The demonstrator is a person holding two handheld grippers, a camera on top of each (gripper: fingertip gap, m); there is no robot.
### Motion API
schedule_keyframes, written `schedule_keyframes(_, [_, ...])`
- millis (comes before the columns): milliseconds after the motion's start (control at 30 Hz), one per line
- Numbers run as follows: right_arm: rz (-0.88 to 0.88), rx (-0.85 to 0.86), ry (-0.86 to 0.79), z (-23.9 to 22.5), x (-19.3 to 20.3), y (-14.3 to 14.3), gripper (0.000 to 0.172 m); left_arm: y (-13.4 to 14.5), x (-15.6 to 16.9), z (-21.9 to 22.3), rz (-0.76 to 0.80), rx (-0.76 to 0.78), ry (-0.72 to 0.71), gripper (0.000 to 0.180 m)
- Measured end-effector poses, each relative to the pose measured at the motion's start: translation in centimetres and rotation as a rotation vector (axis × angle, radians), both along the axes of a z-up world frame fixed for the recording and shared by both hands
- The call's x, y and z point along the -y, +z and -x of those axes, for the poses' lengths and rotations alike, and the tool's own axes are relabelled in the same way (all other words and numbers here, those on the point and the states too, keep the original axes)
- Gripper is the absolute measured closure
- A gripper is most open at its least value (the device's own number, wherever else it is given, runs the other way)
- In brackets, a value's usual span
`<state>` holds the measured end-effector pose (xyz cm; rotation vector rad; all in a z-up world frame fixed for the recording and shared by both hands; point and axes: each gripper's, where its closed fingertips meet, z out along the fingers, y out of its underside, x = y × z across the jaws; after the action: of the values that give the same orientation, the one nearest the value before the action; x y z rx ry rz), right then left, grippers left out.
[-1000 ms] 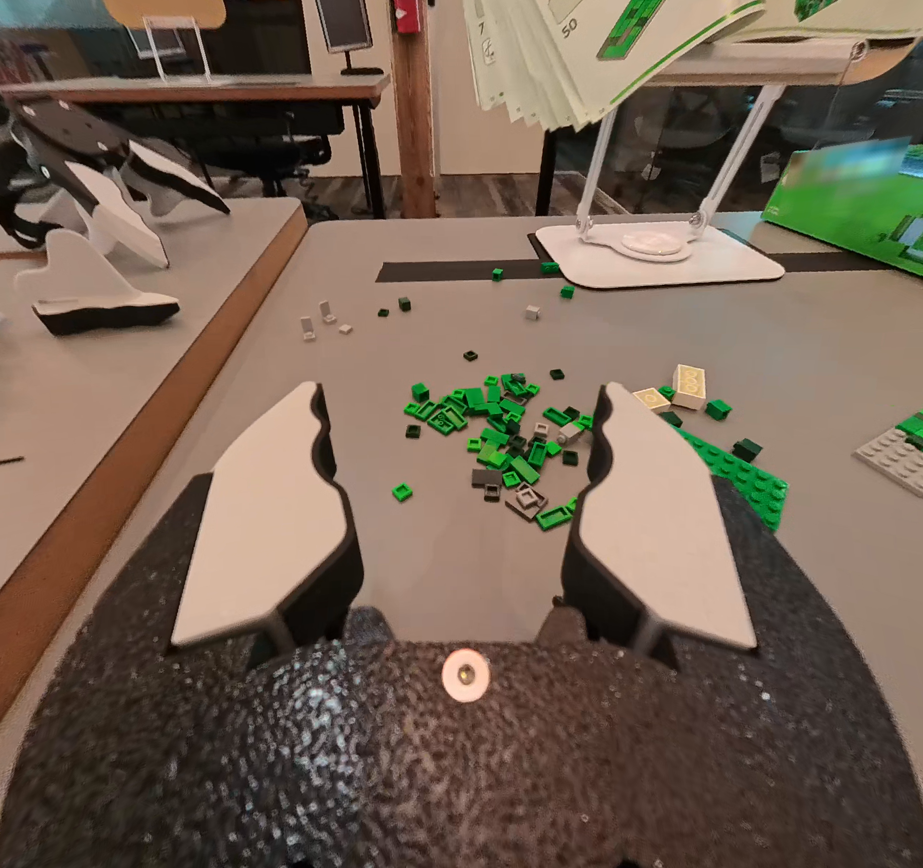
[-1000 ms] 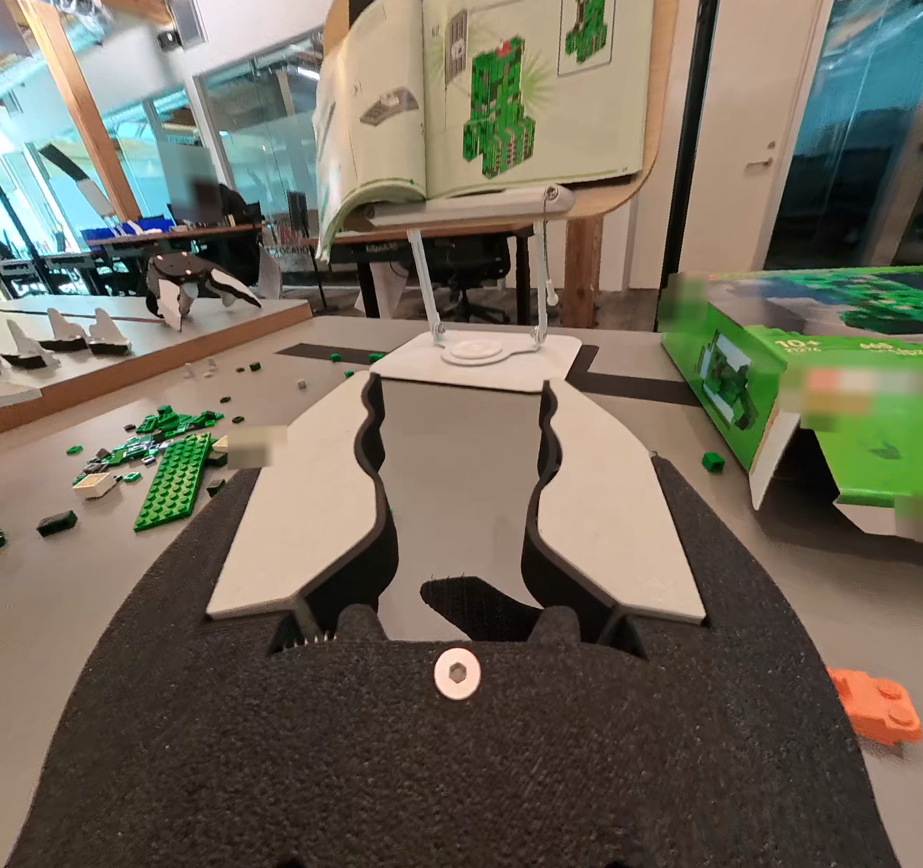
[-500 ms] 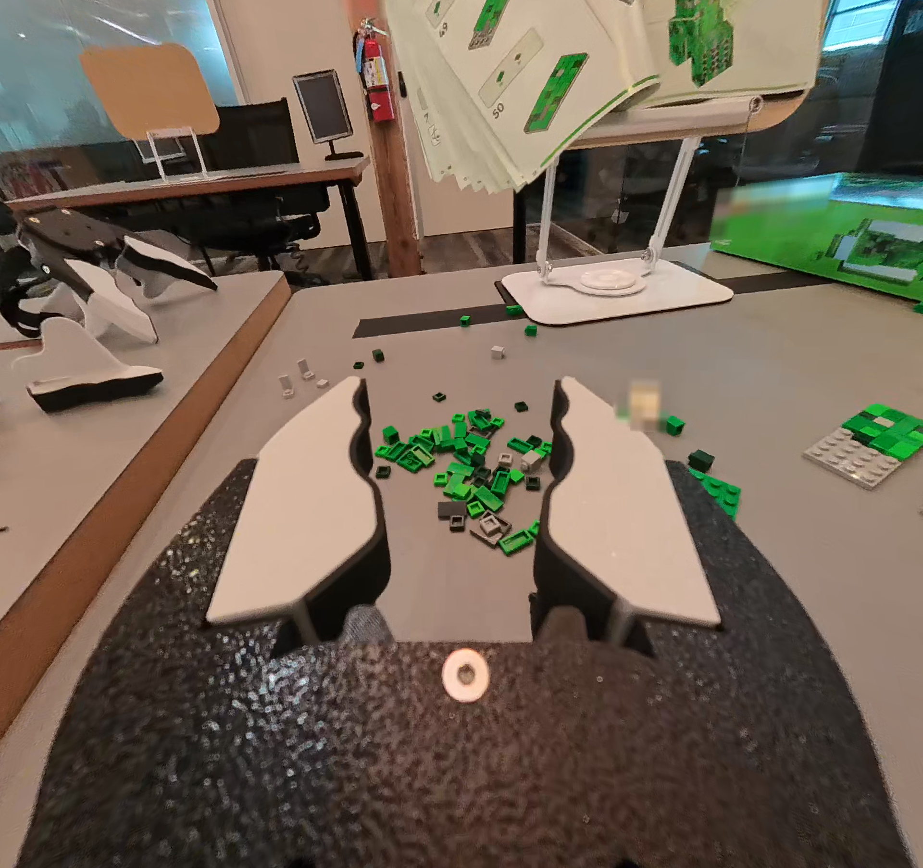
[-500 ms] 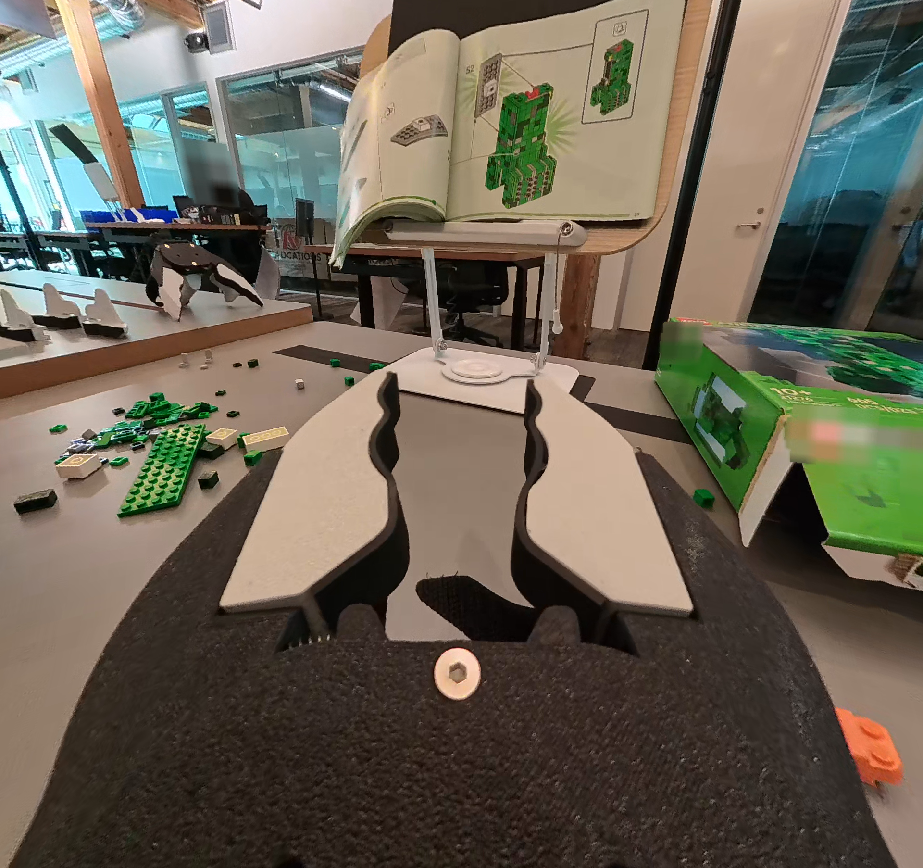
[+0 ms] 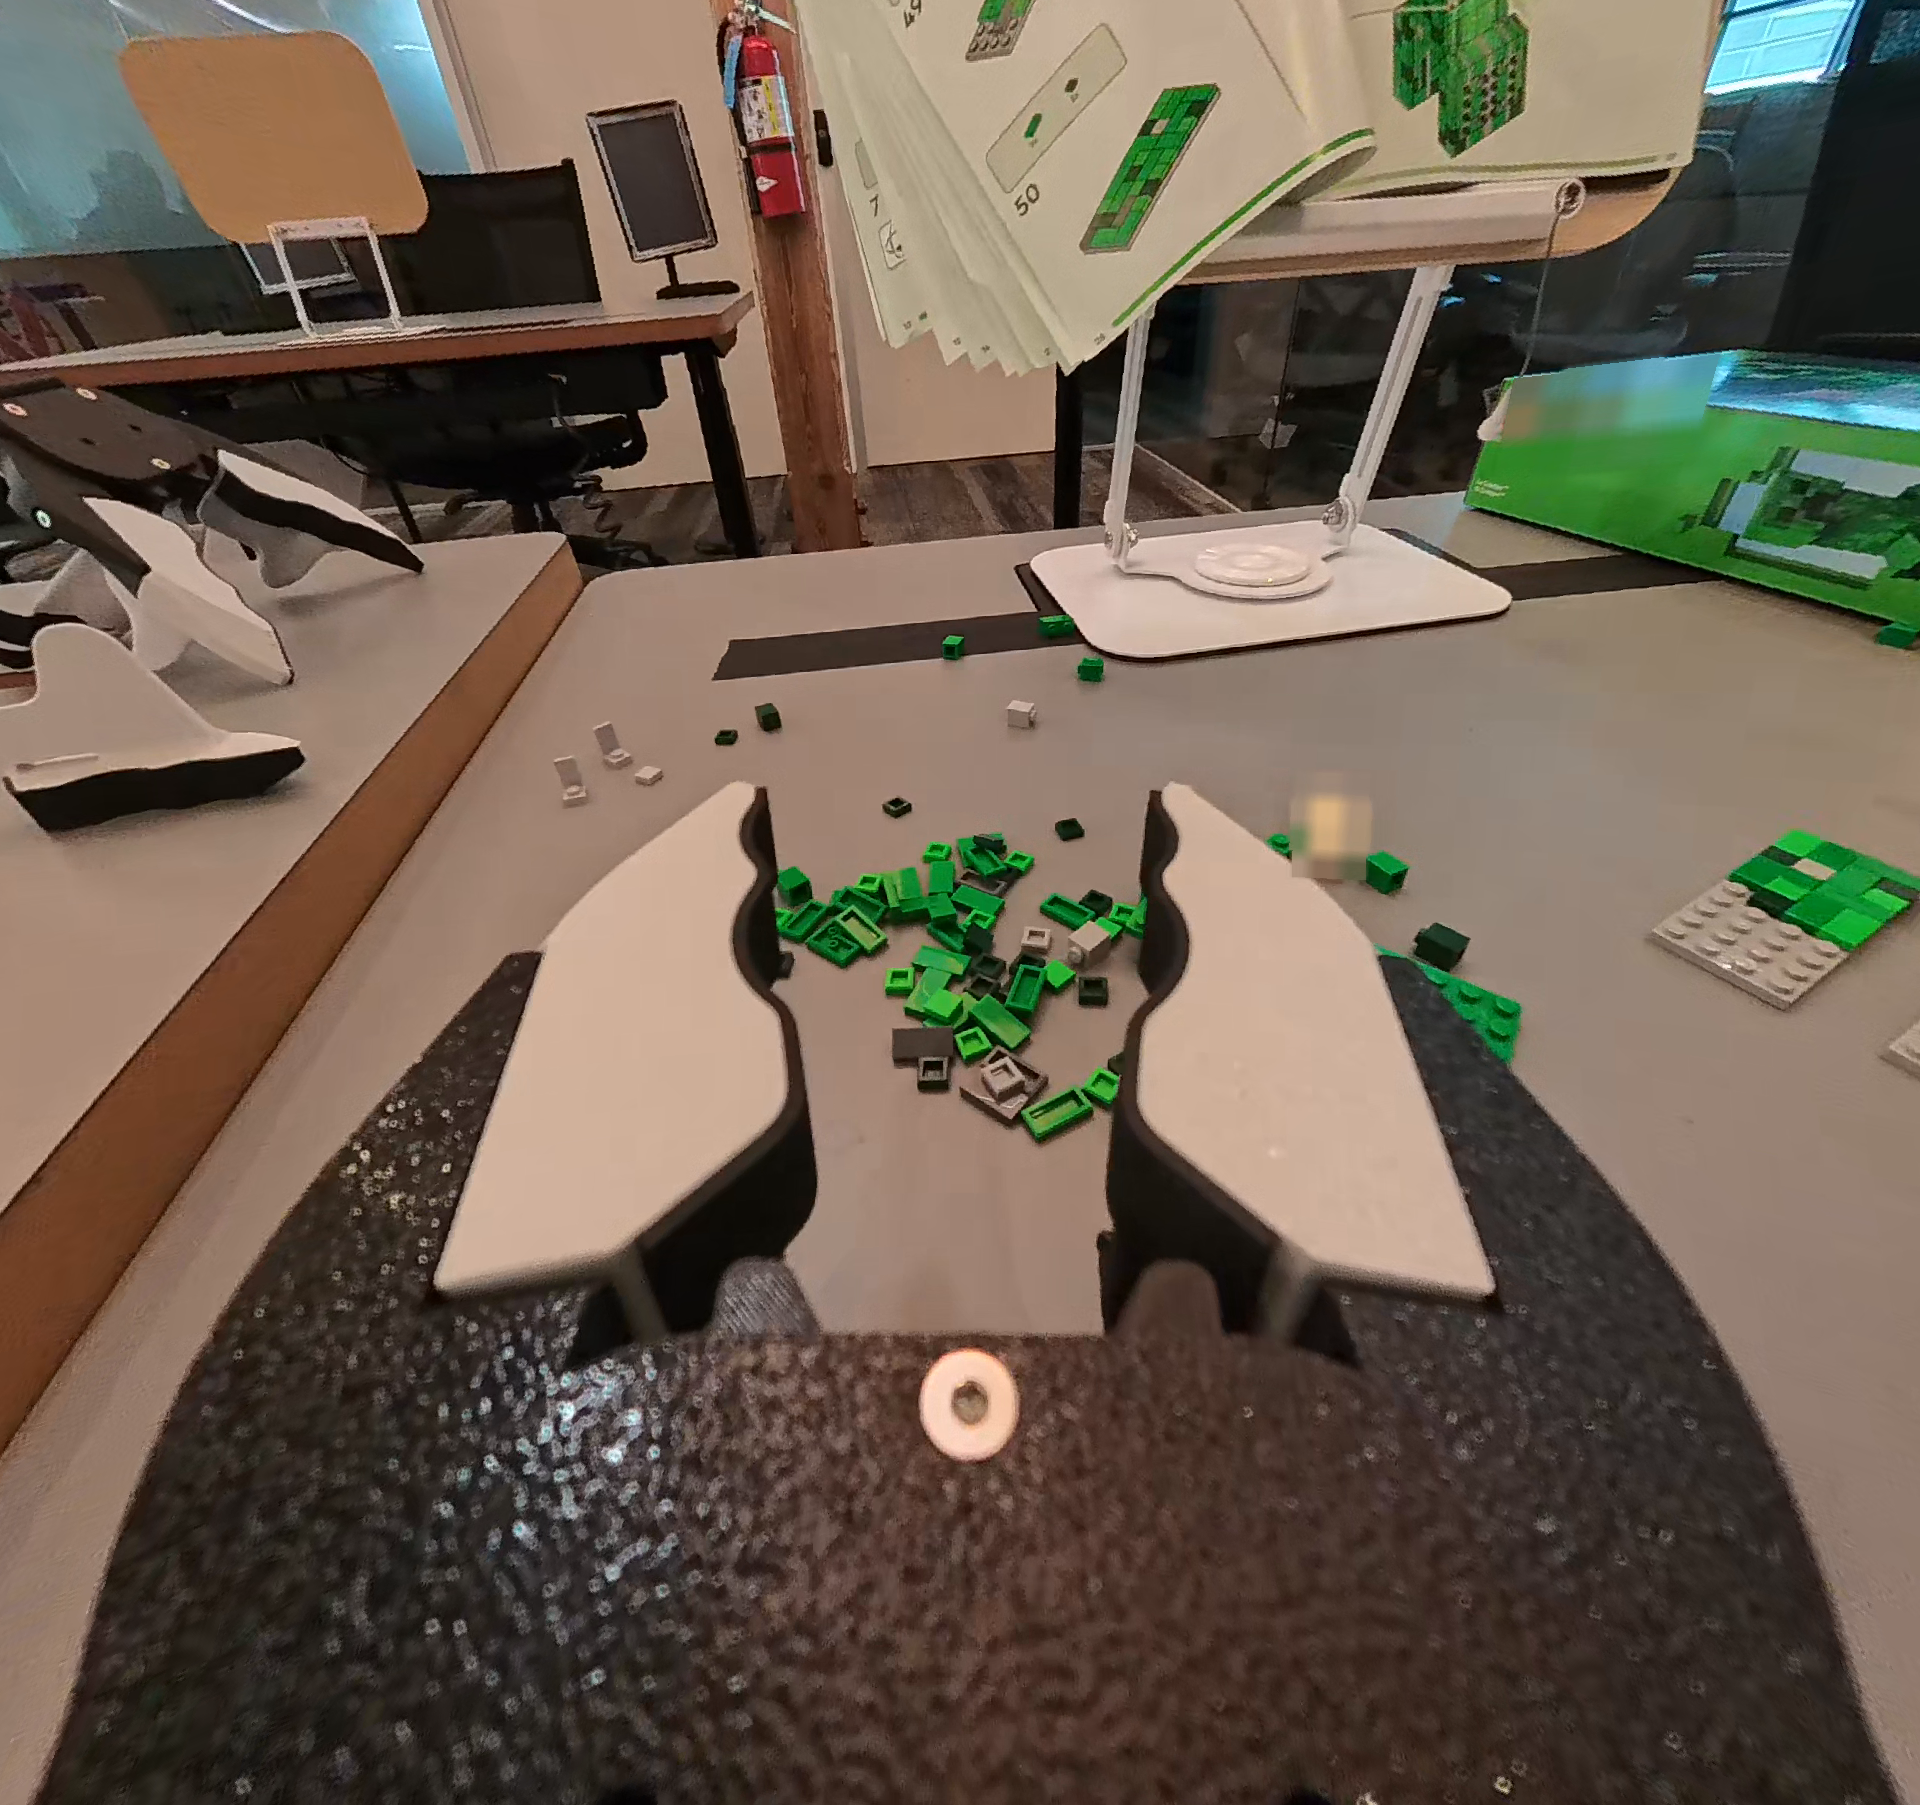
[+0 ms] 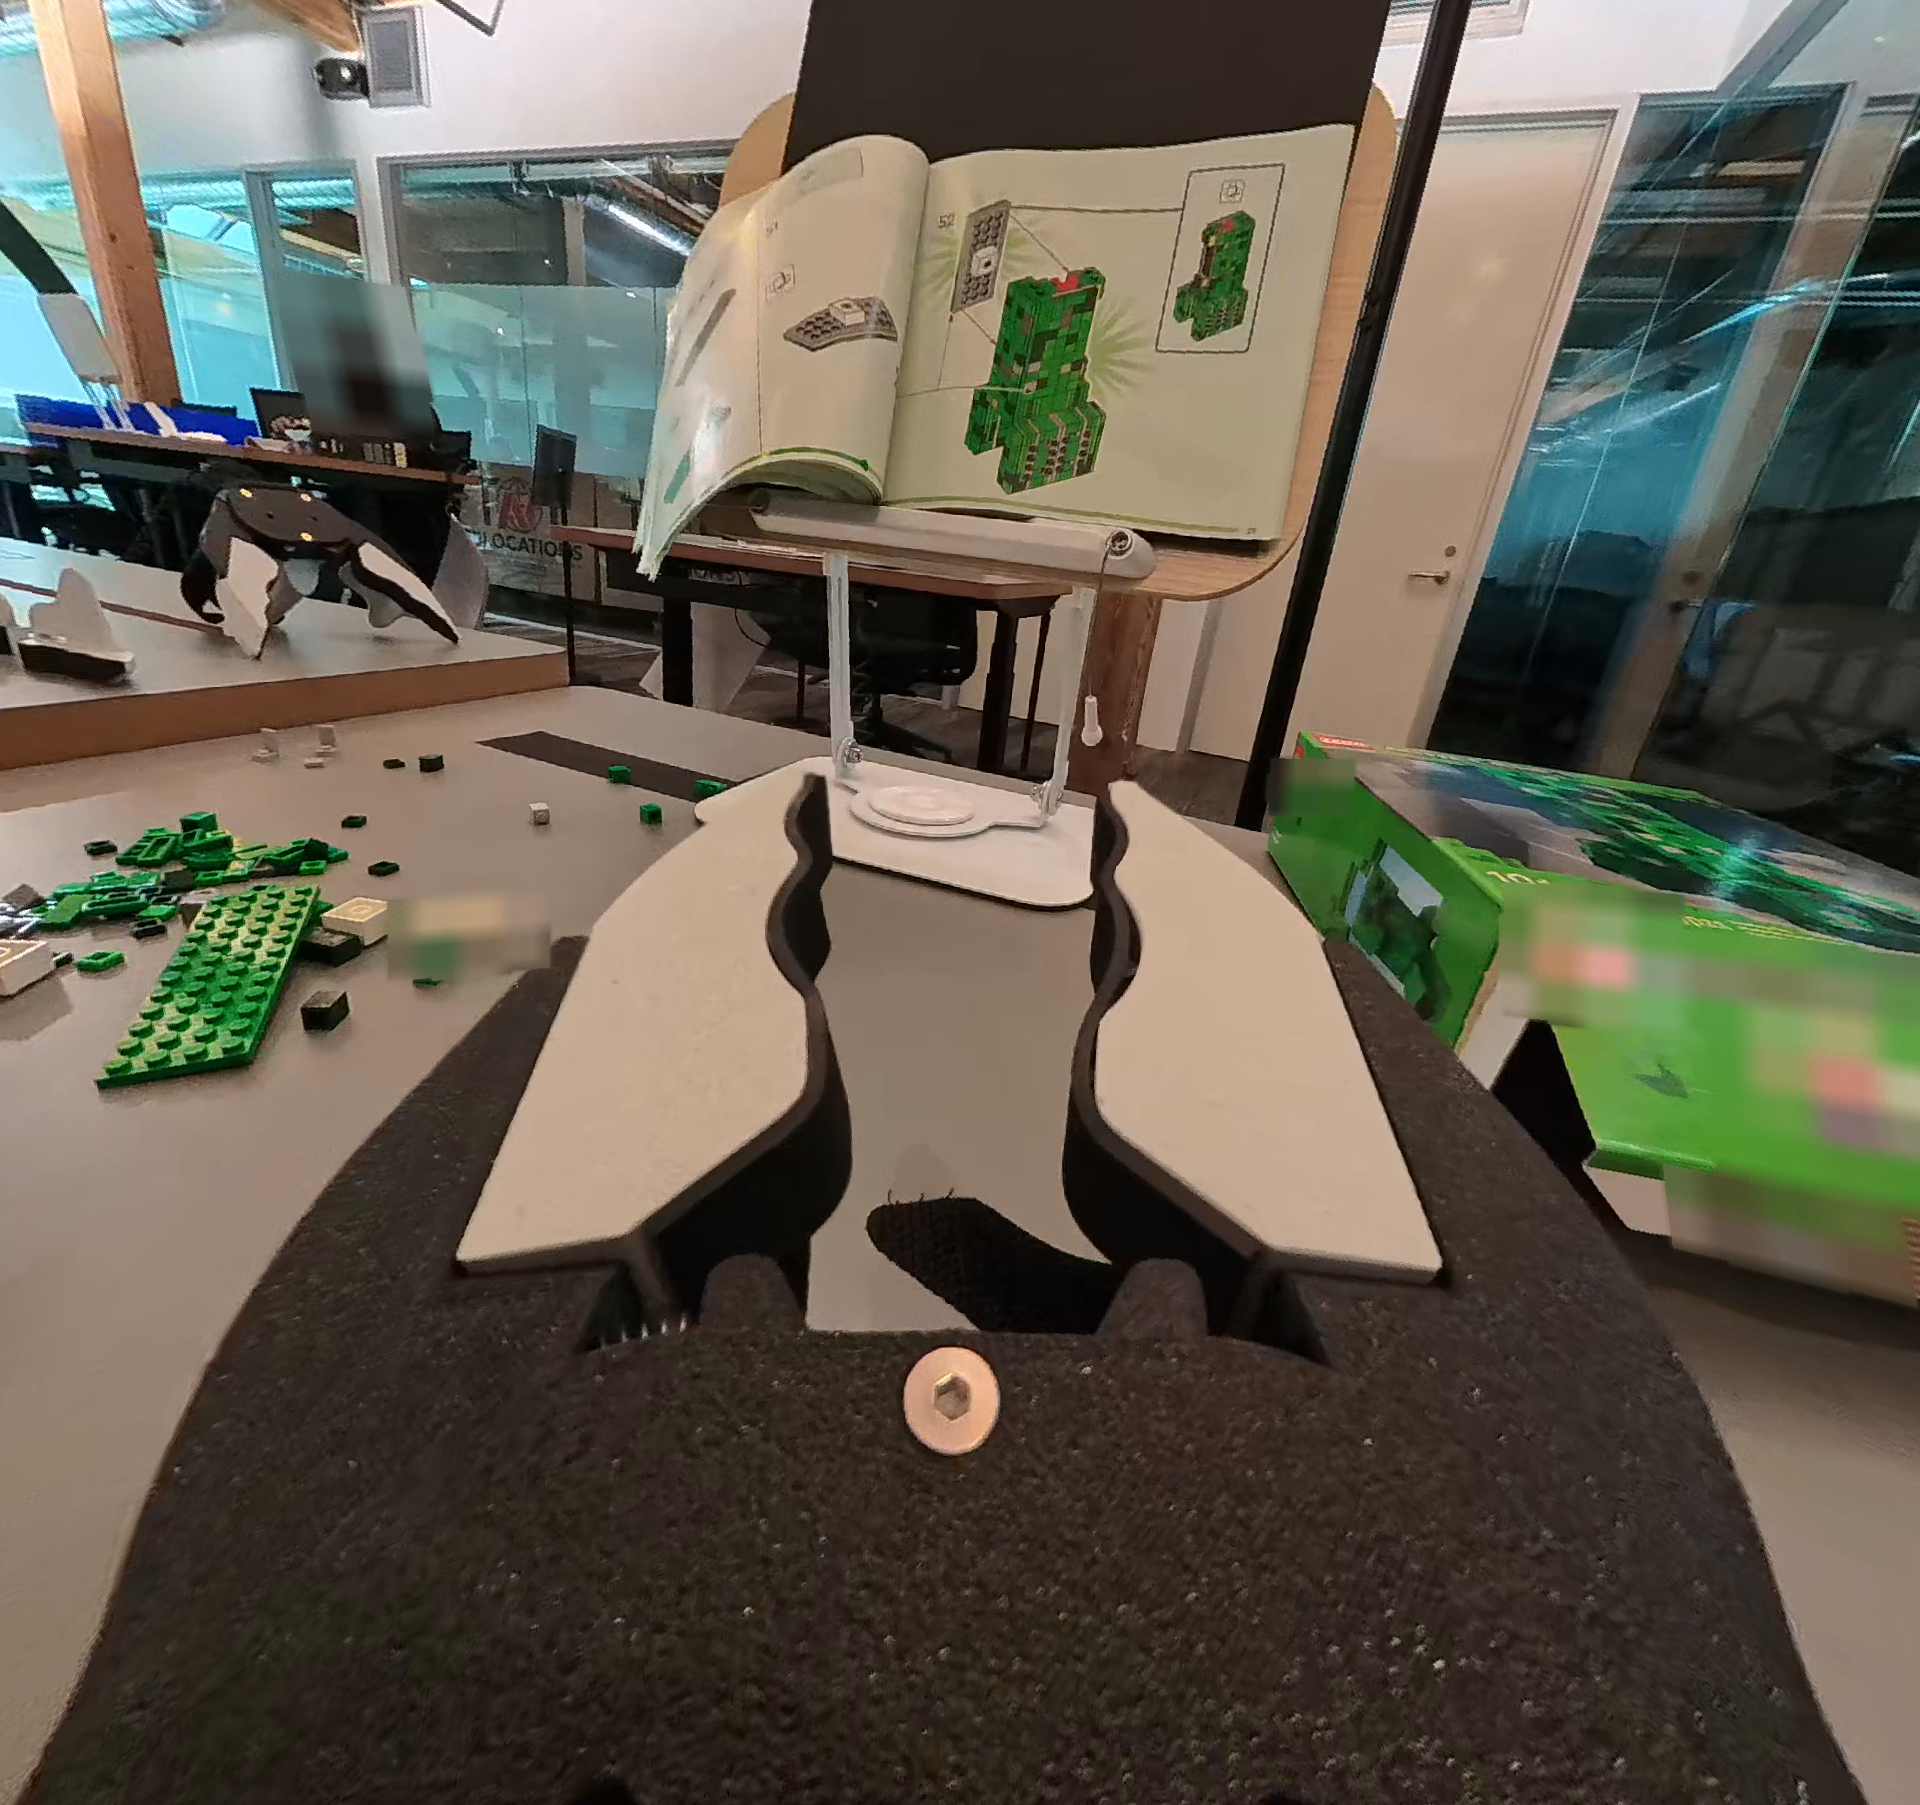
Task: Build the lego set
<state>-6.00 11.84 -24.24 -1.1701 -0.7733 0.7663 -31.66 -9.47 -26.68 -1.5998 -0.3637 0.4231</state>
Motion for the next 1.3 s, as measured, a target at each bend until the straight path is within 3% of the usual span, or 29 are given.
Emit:
schedule_keyframes(300, [-0.019,0.023,-0.009,0.2,0.2,-0.2,0.130,0.1,-0.1,-0.2,0.005,-0.010,-0.007,0.114])
schedule_keyframes(600, [0.083,0.017,0.042,0.2,0.2,-0.6,0.138,0.1,-0.1,-0.2,0.006,-0.012,-0.004,0.115])
schedule_keyframes(1300, [0.045,0.059,0.024,0.2,0.5,-0.8,0.146,-0.3,-0.4,1.3,0.056,-0.081,-0.031,0.118])
